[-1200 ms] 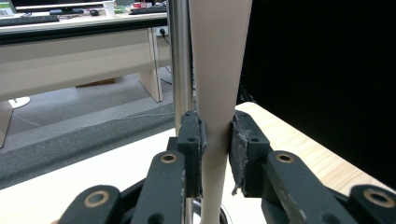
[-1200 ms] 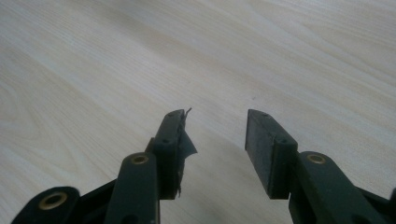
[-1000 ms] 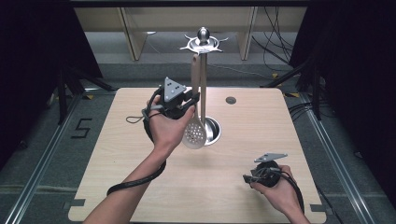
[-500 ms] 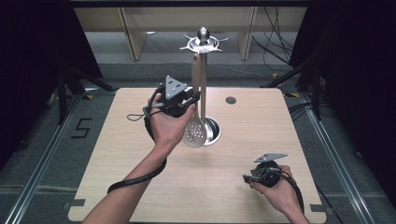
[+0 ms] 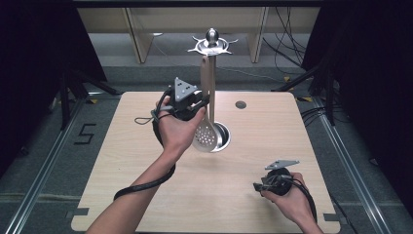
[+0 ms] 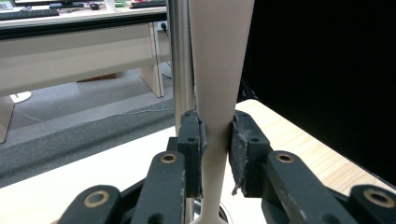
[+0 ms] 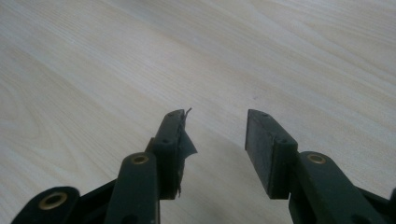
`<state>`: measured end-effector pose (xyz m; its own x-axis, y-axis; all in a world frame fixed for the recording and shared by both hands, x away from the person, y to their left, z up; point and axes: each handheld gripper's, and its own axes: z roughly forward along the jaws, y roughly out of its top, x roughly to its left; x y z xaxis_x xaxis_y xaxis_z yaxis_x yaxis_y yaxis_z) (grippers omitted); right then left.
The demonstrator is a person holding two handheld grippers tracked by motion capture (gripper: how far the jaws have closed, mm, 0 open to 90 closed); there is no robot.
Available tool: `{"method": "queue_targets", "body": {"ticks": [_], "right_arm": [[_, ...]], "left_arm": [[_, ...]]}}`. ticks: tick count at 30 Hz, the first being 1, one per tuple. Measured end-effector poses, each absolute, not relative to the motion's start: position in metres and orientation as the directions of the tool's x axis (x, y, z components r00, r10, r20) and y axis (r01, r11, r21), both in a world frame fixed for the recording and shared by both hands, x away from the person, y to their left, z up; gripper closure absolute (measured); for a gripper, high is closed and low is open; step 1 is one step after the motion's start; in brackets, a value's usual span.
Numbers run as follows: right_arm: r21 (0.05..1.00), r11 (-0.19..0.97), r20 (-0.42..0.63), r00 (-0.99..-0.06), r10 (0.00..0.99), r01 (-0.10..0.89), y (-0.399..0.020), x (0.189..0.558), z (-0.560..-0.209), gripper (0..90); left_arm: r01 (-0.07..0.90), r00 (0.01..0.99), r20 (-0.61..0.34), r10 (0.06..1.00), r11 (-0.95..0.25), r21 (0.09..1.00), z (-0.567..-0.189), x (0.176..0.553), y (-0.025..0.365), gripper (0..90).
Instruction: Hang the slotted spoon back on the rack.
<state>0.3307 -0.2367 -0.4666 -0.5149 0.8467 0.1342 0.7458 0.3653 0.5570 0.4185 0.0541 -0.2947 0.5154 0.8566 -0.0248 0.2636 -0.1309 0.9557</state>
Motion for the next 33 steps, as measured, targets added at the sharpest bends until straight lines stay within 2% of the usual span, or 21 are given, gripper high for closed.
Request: {"method": "queue_targets", "body": {"ticks": [13, 33], "right_arm": [[0.556, 0.352, 0.141, -0.503, 0.853, 0.753, -0.2360, 0.3300, -0.4666, 58.3], [0.557, 0.360, 0.138, -0.511, 0.848, 0.748, -0.2359, 0.3293, -0.4663, 57.8]], "left_arm": [[0.272, 0.505, -0.026, 0.862, -0.130, 0.954, -0.2942, 0.4198, 0.0520, 74.6], [0.232, 0.517, -0.006, 0.856, -0.133, 0.964, -0.2994, 0.4172, 0.0574, 73.0]]}}
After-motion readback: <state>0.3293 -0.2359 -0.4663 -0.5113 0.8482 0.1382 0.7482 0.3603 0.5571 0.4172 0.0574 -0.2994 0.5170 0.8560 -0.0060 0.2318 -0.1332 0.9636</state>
